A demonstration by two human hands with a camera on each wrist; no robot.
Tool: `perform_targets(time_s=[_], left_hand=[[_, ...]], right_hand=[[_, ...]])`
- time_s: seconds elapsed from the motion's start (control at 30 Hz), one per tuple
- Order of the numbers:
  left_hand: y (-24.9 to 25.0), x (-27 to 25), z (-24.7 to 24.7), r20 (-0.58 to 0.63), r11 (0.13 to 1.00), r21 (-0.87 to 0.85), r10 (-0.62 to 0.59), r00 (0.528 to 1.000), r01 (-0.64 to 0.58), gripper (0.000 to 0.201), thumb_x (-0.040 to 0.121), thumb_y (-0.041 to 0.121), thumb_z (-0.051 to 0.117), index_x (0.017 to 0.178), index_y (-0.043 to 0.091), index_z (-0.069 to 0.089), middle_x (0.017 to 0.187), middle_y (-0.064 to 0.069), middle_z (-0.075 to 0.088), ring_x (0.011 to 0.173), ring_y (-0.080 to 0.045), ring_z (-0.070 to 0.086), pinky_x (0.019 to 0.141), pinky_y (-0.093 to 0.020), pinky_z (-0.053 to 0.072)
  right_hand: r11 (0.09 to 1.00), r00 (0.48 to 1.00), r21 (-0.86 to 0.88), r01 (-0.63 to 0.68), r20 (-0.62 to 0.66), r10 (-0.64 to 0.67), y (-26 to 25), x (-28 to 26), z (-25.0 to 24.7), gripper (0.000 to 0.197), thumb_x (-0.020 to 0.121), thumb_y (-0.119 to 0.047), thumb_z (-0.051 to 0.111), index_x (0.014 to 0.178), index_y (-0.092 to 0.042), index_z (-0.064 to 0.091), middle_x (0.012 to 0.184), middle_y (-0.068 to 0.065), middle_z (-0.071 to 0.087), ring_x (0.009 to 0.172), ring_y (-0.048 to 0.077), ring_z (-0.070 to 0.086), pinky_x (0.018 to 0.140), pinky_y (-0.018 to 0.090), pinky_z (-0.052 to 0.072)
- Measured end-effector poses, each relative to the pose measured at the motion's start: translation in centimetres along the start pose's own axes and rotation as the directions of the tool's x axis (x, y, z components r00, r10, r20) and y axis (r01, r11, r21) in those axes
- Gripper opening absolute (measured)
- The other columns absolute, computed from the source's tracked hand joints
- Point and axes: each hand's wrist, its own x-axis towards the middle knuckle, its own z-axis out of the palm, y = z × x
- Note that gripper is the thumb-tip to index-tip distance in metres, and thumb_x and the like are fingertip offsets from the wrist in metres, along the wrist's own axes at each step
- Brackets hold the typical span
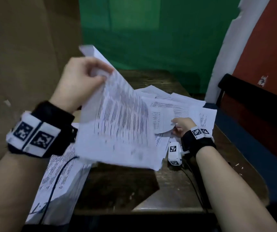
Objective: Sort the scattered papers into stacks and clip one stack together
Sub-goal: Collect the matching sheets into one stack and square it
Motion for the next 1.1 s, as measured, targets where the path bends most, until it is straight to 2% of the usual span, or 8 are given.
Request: perform_targets(time_s=[0.1,0.17,0.33,0.5,0.67,0.87,1.0,1.1], left_hand=[[-3.9,2.7,1.0,-0.223,0.998,-0.025,-0.055,0.973,0.051,0.034,0.078,0.01,0.062,0.111,0.014,0.07,0.098,0.008,0.07,0.095,-0.008,0.064,0.086,-0.023,0.05],[-8.2,3.4,3.8,-0.219,0.978,-0.083,-0.207,0.953,0.193,0.041,0.082,0.012,0.066,0.122,0.01,0.062,0.123,-0.006,0.063,0.115,-0.022,0.057,0.101,-0.033,0.044],[-17.0,1.2,10.8,-0.044,0.738,-0.372,-0.619,0.784,0.562,0.057,0.085,0.011,0.064,0.138,0.011,0.043,0.137,-0.014,0.049,0.118,-0.03,0.055,0.101,-0.047,0.046],[-21.3,0.2,13.5,0.097,0.562,-0.542,-0.696,0.711,0.624,0.047,0.087,-0.005,0.052,0.131,0.012,0.048,0.13,-0.02,0.056,0.108,-0.032,0.062,0.096,-0.045,0.05],[-21.2,-1.0,13.5,0.234,0.492,-0.546,-0.688,0.687,0.678,0.064,0.086,-0.021,0.03,0.141,0.011,0.04,0.131,-0.013,0.052,0.113,-0.033,0.059,0.099,-0.048,0.046],[-21.1,-0.8,13.4,0.272,0.393,-0.647,-0.681,0.68,0.653,0.042,0.097,-0.002,0.041,0.138,0.005,0.042,0.133,-0.011,0.053,0.12,-0.029,0.054,0.103,-0.046,0.043],[-21.2,-0.6,13.8,0.343,0.292,-0.733,-0.622,0.704,0.614,0.037,0.099,0.025,0.049,0.13,0.005,0.056,0.128,-0.011,0.063,0.117,-0.026,0.061,0.102,-0.046,0.045],[-20.8,-0.6,14.0,0.37,0.311,-0.697,-0.616,0.696,0.646,0.039,0.096,0.029,0.055,0.128,0.006,0.058,0.123,-0.011,0.065,0.113,-0.027,0.063,0.096,-0.043,0.05]], right_hand=[[0.998,0.997,0.016,0.065,0.035,-0.066,-0.7,0.0,0.8,0.02,0.086,0.001,0.066,0.07,0.0,0.054,0.065,0.014,0.055,0.041,0.021,0.054,0.047,0.026,0.049],[0.998,0.995,0.037,0.052,0.079,-0.055,-0.6,0.4,1.5,0.019,0.085,-0.004,0.071,0.076,-0.003,0.054,0.068,0.013,0.053,0.054,0.024,0.06,0.063,0.036,0.059],[0.991,0.988,0.131,0.021,0.147,-0.04,-0.2,0.5,2.4,0.011,0.09,0.008,0.057,0.083,0.002,0.053,0.076,0.015,0.06,0.066,0.027,0.062,0.051,0.032,0.059],[0.956,0.948,0.083,0.282,-0.176,-0.264,0.5,5.2,0.4,0.012,0.079,-0.01,0.053,0.067,-0.009,0.055,0.074,0.016,0.054,0.079,0.044,0.064,0.064,0.046,0.047],[0.874,0.781,0.119,0.471,-0.517,-0.351,-0.8,3.3,-0.3,0.022,0.099,-0.012,0.044,0.109,-0.001,0.06,0.102,0.009,0.062,0.092,0.027,0.059,0.072,0.029,0.043],[0.921,0.971,0.347,0.178,0.093,-0.222,-0.6,0.8,3.1,0.015,0.09,0.004,0.056,0.102,-0.002,0.051,0.101,0.016,0.065,0.077,0.026,0.071,0.066,0.036,0.06],[0.991,0.882,0.123,0.048,0.46,-0.1,-0.3,-2.3,5.3,0.021,0.087,0.013,0.055,0.107,0.006,0.057,0.109,0.02,0.066,0.085,0.032,0.069,0.061,0.028,0.061],[0.998,0.726,-0.022,0.052,0.688,-0.023,0.5,-3.6,7.0,0.031,0.09,0.011,0.053,0.118,-0.001,0.058,0.119,0.021,0.066,0.09,0.029,0.069,0.067,0.024,0.06]])
